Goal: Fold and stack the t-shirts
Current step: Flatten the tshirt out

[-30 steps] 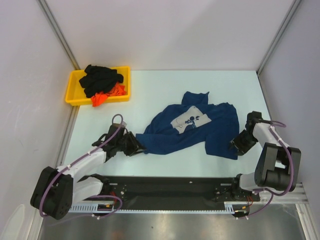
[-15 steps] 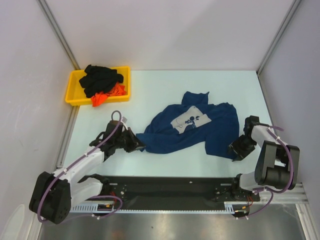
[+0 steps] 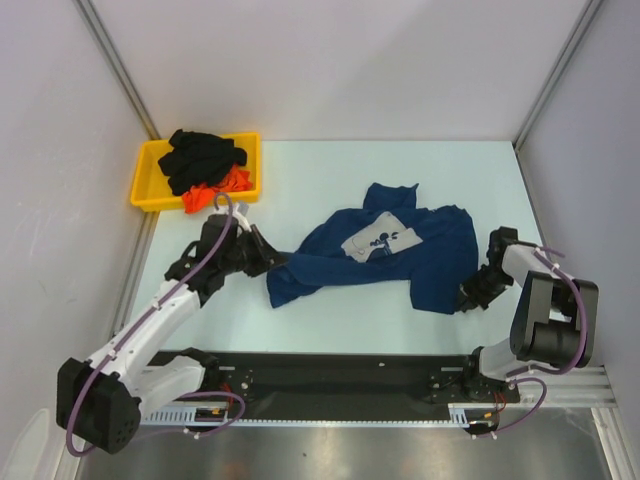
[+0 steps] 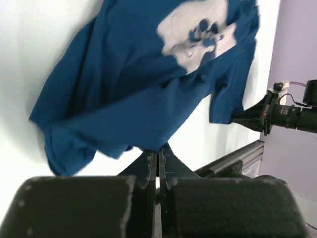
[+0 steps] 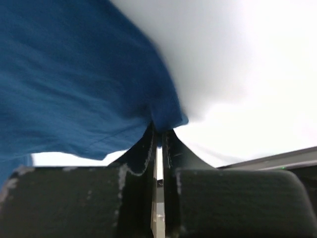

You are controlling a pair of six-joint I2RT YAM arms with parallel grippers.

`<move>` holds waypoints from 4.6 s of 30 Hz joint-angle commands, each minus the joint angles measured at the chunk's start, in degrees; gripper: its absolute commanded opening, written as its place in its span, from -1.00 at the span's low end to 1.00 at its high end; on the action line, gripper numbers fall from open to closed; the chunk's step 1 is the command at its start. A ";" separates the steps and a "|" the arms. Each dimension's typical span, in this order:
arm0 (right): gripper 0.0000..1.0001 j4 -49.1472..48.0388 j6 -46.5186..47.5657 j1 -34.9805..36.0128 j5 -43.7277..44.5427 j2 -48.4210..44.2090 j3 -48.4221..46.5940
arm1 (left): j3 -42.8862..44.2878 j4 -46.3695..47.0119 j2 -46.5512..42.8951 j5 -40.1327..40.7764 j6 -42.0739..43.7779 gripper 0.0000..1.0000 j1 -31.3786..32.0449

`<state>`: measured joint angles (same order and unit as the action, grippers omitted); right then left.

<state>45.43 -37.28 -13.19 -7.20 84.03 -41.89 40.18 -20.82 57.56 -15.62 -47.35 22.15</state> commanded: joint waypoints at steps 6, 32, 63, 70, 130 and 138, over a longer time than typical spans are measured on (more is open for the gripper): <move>-1.00 -10.70 -8.69 3.35 7.19 -0.26 -23.47 | 19.82 7.01 11.41 1.29 10.25 -0.99 -2.81; -1.00 11.78 -1.56 16.17 21.09 -11.50 -61.87 | 44.23 16.34 20.95 -20.95 18.43 -1.00 -14.59; 0.17 8.20 6.52 18.20 7.82 -25.50 -8.47 | 3.76 -7.42 8.01 -2.65 16.34 0.81 -14.68; 0.10 0.89 4.15 14.16 0.35 -16.98 -10.14 | 4.11 -5.55 9.14 -0.64 14.75 0.77 -15.12; 0.04 -1.40 13.37 7.21 -6.86 -6.25 -12.60 | 5.60 5.35 30.23 -9.51 9.99 -0.45 -14.07; 0.04 -0.61 13.63 7.21 -7.12 -6.60 -12.34 | 14.65 6.50 38.94 -11.72 10.35 -0.49 -13.45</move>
<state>44.05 -24.32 -5.76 -13.39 79.18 -54.00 51.59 -15.81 96.18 -25.67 -37.95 8.12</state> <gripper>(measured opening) 0.522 0.255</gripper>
